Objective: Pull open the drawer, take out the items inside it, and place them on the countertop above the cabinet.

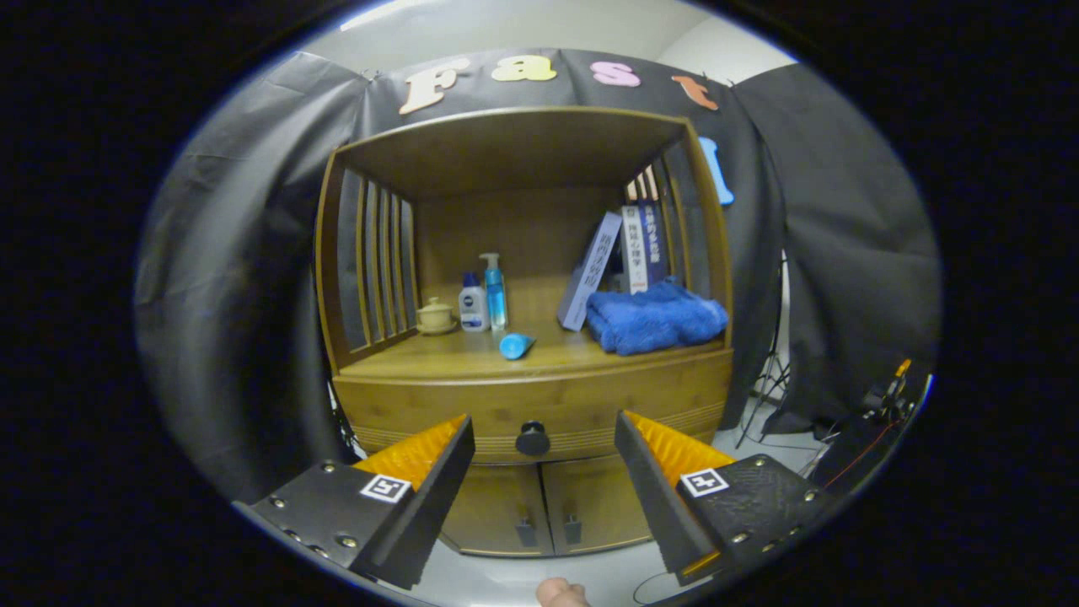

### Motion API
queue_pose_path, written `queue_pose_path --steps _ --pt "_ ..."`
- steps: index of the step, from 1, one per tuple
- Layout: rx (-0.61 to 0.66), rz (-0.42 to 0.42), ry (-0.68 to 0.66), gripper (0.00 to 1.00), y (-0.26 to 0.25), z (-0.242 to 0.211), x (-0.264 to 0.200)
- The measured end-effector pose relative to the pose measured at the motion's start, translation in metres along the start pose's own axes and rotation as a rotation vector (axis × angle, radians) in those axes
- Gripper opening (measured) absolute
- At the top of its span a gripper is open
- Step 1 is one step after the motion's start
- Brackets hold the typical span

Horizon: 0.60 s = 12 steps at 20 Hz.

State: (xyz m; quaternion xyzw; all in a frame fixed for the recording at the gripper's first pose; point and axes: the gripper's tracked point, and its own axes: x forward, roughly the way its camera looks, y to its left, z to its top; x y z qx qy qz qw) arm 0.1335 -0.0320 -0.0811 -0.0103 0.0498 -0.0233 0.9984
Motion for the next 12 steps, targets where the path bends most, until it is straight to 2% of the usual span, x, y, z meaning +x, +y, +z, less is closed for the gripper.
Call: queue_pose_path --steps 6,12 --pt "-0.075 0.009 -0.031 1.00 0.004 0.055 -0.040" --pt "-0.093 0.005 -0.050 1.00 0.003 0.104 -0.068"
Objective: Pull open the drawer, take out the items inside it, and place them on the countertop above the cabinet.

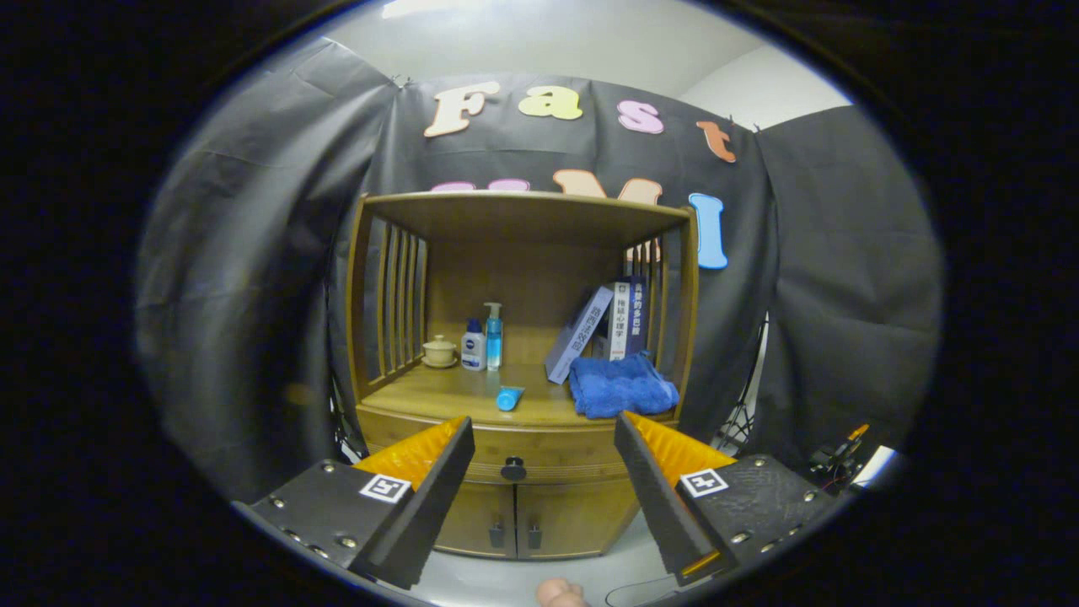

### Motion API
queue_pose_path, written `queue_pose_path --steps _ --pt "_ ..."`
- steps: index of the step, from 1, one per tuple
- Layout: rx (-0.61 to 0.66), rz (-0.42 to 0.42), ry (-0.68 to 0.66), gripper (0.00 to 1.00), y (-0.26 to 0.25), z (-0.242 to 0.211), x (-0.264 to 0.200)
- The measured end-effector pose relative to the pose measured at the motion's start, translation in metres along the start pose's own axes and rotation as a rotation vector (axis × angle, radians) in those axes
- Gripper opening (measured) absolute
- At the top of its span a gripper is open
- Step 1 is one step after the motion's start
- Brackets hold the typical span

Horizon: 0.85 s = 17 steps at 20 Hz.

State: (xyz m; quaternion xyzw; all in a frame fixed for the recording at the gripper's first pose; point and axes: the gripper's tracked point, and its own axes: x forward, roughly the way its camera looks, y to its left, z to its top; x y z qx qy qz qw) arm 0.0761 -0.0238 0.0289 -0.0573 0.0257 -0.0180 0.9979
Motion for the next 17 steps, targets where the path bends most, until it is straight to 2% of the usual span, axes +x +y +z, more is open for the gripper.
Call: queue_pose_path --steps 4,8,17 --pt "0.067 0.002 0.017 1.00 -0.006 0.021 -0.018" --pt "0.080 0.005 0.022 1.00 -0.013 0.035 -0.028" --pt "0.133 0.089 0.025 1.00 -0.010 0.050 -0.037"
